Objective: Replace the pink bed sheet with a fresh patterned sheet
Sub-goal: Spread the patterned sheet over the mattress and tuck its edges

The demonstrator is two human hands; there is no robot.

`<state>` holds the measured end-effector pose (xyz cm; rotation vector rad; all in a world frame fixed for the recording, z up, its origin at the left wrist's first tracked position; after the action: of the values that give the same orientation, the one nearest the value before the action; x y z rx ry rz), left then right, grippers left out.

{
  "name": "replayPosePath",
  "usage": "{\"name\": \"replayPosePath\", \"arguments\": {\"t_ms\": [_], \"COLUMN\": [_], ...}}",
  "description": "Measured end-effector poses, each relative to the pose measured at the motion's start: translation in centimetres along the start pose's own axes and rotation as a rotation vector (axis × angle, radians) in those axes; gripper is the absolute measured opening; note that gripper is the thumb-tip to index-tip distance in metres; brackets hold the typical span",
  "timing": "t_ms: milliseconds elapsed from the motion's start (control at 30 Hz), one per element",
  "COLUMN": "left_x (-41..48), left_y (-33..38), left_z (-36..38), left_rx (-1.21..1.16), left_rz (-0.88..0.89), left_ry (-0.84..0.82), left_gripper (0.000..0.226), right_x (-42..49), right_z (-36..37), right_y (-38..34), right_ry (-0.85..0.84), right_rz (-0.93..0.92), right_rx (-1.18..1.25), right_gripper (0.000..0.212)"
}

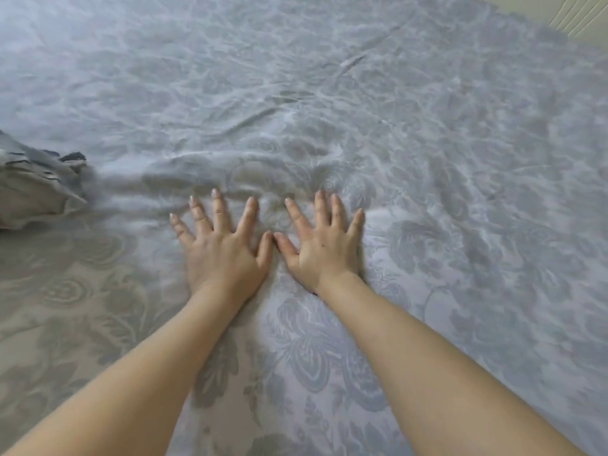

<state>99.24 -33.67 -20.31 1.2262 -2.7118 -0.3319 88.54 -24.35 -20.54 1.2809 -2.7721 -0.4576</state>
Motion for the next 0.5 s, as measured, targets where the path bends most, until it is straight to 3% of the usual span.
{"name": "replayPosePath", "arguments": {"t_ms": [100, 200, 300, 367, 400, 467, 500], "left_x": [-1.4, -5.4, -11.1, -15.4, -17.7, -22.0, -23.6], "left_y": [-0.1, 0.6, 1.9, 2.9, 3.7, 5.3, 6.4], "left_z": [0.0, 0.2, 0.8, 0.9, 0.7, 0.2, -0.6], "left_rx": [-0.024, -0.057, -0.051, -0.054, -0.058, -0.099, -0.141], "left_rz": [-0.040, -0.020, 0.064, 0.121, 0.170, 0.324, 0.430], "left_ry": [-0.076, -0.118, -0.193, -0.254, -0.293, -0.382, -0.425], "left_gripper": [0.064, 0.066, 0.060, 0.056, 0.054, 0.052, 0.052], "right_x": [-1.3, -6.1, -18.8, -28.6, -32.6, -37.0, -38.3], "right_z": [0.3, 2.0, 5.4, 7.2, 6.1, 3.1, 2.4], "right_y": [0.8, 5.7, 13.9, 18.9, 21.2, 22.5, 23.3], "right_ry": [-0.025, -0.067, -0.060, -0.119, 0.001, 0.290, 0.296], "right_rz": [0.054, 0.234, 0.489, 0.556, 0.620, 0.535, 0.503], "right_rx": [0.036, 0.034, 0.032, -0.068, -0.151, -0.538, -0.651], "right_gripper": [0.068, 0.072, 0.072, 0.064, 0.062, 0.056, 0.051]}}
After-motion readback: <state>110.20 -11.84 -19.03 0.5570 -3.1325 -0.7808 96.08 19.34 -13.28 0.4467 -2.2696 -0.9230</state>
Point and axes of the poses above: each hand's wrist, its own x-axis towards the middle knuckle, its own z-axis out of the palm, y = z × x, the point moved 8 cm from there along x, towards the middle knuckle, and after that the axes turned 12 degrees about -x, right-handed, at the moved point
